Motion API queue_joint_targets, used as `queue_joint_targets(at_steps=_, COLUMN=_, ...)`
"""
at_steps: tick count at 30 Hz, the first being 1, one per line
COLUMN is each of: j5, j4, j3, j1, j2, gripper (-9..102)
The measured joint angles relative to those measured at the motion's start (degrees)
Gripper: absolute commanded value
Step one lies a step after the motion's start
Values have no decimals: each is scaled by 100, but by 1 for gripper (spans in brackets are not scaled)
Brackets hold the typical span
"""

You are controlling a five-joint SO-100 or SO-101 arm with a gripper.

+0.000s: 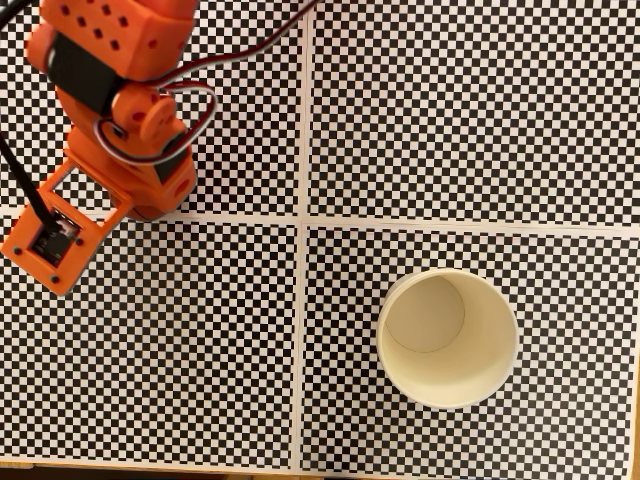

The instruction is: Grasp basketball and place into cup.

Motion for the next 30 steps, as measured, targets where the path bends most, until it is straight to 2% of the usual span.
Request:
queue_joint_targets(at_steps=10, j5=0, j4=-158, j3=9, j1=-202, j2=158, gripper=0)
queue_joint_targets(at_steps=30, j5=123, j4=-413, j3=18, j1=-1187, j2=2672, gripper=0)
